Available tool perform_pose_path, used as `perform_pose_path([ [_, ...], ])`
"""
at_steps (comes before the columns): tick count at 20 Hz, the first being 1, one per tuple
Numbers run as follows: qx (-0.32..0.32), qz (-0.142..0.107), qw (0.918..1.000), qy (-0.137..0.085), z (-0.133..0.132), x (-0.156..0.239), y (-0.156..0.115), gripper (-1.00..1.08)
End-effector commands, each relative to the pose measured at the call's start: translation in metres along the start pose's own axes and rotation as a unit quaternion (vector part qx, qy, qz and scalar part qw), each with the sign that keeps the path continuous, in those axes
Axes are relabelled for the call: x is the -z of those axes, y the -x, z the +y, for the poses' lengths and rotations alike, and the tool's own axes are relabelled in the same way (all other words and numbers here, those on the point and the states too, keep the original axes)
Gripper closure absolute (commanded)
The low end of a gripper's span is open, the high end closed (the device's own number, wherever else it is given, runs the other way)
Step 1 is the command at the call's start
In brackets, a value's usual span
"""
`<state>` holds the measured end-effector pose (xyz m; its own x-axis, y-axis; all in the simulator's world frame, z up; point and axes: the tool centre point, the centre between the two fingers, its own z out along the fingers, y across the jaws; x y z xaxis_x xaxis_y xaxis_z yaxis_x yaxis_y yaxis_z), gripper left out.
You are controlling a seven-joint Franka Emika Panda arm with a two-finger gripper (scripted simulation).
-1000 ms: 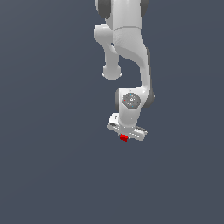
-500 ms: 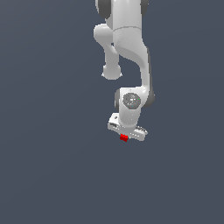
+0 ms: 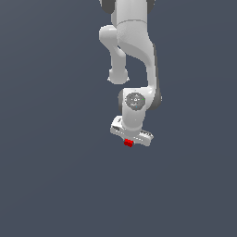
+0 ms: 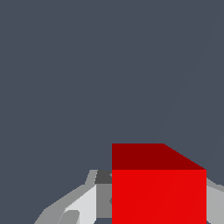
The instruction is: Pick up the red cube and move it to a goal position.
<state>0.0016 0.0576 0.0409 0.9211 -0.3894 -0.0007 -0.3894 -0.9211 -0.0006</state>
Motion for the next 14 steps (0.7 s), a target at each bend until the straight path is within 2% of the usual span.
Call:
perform_pose_path([
  [1,0.000,0.001,1.0000,0.000,0.010,0.012,-0.001,1.08],
  [14,-0.001,0.000,1.0000,-0.001,0.091,0.110,-0.005,1.08],
])
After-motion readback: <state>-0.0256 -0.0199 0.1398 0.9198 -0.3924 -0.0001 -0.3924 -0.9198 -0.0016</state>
